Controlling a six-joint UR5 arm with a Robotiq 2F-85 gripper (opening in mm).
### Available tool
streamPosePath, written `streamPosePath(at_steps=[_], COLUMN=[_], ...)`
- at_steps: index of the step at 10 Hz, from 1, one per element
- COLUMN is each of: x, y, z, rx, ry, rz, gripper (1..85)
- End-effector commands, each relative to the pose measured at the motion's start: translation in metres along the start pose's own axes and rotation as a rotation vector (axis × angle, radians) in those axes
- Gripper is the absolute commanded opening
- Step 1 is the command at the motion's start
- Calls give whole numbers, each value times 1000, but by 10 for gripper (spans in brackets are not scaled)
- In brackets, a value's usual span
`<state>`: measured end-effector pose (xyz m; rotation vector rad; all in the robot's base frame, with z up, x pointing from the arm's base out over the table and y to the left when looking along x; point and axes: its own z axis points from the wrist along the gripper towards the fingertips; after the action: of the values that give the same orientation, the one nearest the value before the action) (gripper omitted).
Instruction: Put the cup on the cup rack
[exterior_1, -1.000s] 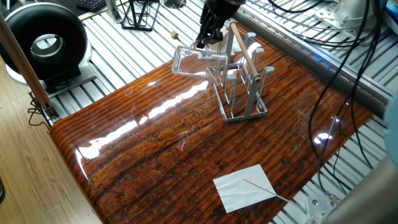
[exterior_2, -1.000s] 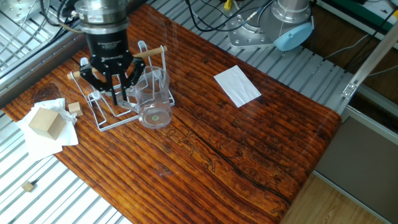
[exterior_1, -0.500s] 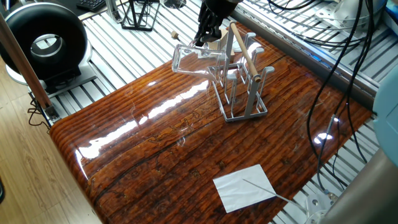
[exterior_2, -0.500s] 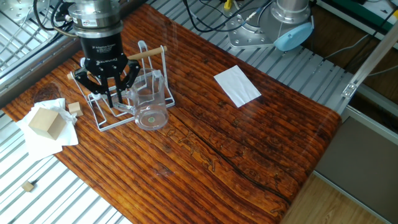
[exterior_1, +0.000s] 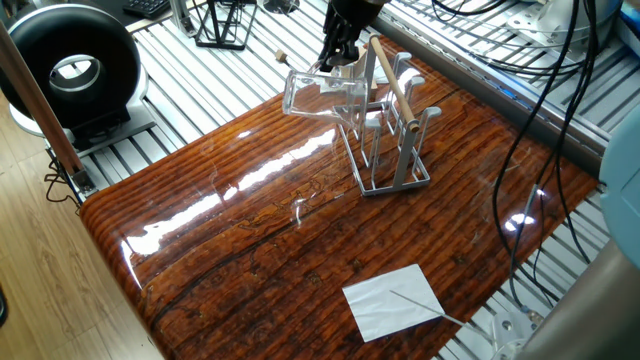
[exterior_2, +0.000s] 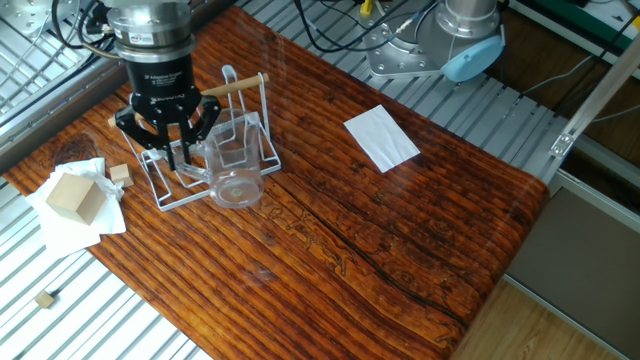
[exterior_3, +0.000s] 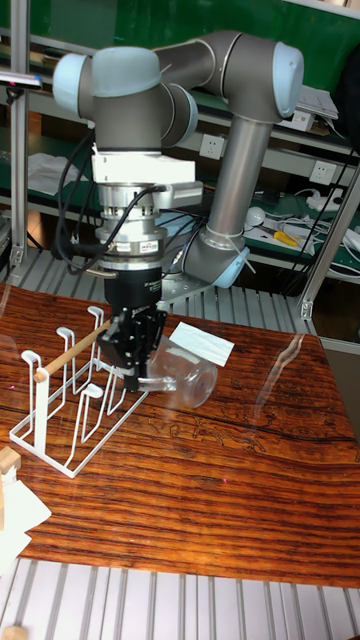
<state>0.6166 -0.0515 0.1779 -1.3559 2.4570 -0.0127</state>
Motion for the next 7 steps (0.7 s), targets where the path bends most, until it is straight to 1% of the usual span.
streamPosePath(at_steps=[1, 4, 7], x=[4, 2, 3], y=[-8, -7, -9], z=[-2, -2, -2], rx=[26, 26, 33], ry=[14, 7, 10], rz=[25, 33, 33], gripper=[10, 10, 10])
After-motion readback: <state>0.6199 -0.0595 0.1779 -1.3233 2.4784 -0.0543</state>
